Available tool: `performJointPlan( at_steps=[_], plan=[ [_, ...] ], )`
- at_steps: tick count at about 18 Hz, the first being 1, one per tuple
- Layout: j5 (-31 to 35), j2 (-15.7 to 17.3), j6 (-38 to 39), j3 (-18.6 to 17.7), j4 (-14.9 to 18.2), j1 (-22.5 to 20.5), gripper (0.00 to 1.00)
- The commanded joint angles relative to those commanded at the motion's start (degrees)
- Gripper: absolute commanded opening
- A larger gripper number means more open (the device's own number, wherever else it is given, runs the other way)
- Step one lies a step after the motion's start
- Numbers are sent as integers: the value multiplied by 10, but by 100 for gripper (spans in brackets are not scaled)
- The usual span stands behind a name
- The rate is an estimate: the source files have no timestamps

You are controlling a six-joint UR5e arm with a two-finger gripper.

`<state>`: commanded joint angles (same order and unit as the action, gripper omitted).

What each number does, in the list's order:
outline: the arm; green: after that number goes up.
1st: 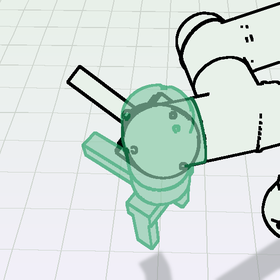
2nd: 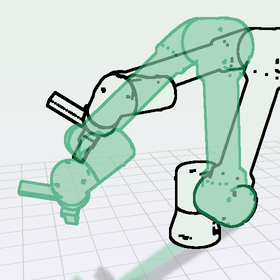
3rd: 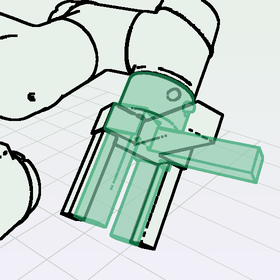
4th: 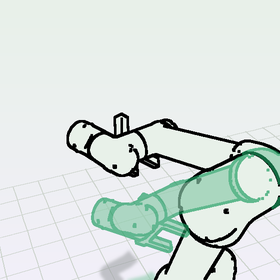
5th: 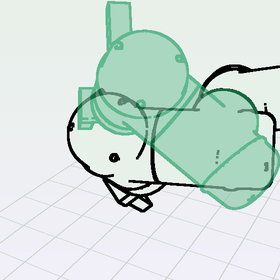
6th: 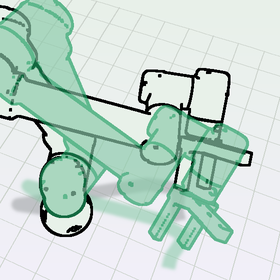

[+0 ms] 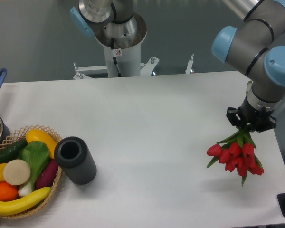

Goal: Insert the flowers into the vase
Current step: 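Hold the red tulip bunch in the gripper and begin lifting it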

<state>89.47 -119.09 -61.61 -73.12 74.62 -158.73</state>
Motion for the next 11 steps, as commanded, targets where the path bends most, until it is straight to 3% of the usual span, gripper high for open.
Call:
performJointPlan(
  at_steps=[11],
  plan=[
    [-26, 12, 0, -9, -16, 10, 0]
  ],
)
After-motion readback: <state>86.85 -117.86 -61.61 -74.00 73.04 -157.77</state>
